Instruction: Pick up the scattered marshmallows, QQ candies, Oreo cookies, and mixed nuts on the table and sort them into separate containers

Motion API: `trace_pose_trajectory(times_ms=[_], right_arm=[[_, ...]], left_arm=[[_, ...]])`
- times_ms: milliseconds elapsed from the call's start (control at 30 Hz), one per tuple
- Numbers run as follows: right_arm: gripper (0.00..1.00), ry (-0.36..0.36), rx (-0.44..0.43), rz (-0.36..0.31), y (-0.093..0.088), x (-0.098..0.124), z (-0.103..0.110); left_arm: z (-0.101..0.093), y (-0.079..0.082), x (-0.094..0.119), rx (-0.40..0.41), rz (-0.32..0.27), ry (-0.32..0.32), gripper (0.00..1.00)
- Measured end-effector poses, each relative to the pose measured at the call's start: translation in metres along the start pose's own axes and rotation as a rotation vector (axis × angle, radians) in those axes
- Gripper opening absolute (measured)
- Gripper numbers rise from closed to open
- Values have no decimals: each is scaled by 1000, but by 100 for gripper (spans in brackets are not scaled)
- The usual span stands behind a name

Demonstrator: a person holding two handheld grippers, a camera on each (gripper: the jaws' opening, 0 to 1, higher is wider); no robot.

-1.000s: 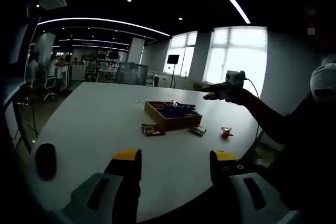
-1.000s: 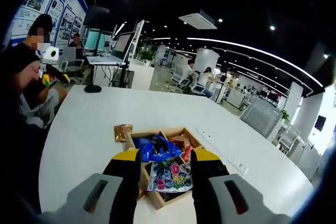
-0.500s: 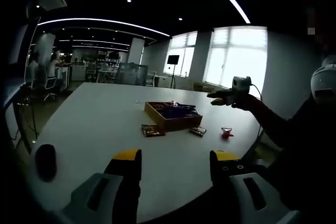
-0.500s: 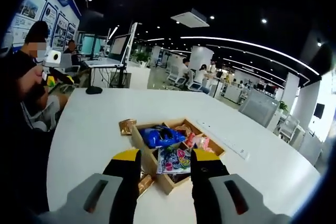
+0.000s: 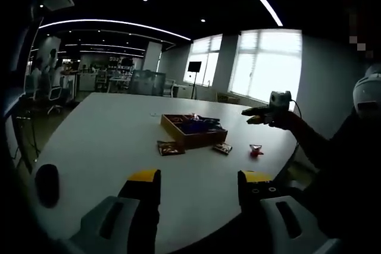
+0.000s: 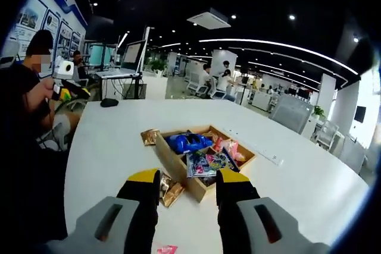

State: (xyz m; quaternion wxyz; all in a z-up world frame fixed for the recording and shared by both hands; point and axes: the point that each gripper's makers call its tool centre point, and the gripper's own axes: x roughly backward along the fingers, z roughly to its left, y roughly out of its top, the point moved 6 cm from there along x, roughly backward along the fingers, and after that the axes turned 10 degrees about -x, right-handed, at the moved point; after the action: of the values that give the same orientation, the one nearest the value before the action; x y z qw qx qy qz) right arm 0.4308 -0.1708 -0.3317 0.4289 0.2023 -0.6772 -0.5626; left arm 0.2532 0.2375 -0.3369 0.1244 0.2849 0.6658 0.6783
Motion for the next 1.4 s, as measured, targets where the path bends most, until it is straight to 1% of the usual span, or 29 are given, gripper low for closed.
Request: trace_pose_trajectory(times_ms=[167,567,800,1067,1400], right_arm=[[34,-6,-16,12,-10,7,2],[35,-19,-47,20,-23,23,6],[35,-25,-66,14,-31,29,8],[39,-15,-99,1,-40,37,14],[40,-8,-121,20,-55,46,21]], left_arm=[[-1,0,-2,0,5,0,57],[-4,1,-6,-3,7,-8,57],[-6,3,-11,-6,9,-16,57],[-8,6,-15,-12,7,-22,57],[-8,9,-18,-17,7,-23,57]])
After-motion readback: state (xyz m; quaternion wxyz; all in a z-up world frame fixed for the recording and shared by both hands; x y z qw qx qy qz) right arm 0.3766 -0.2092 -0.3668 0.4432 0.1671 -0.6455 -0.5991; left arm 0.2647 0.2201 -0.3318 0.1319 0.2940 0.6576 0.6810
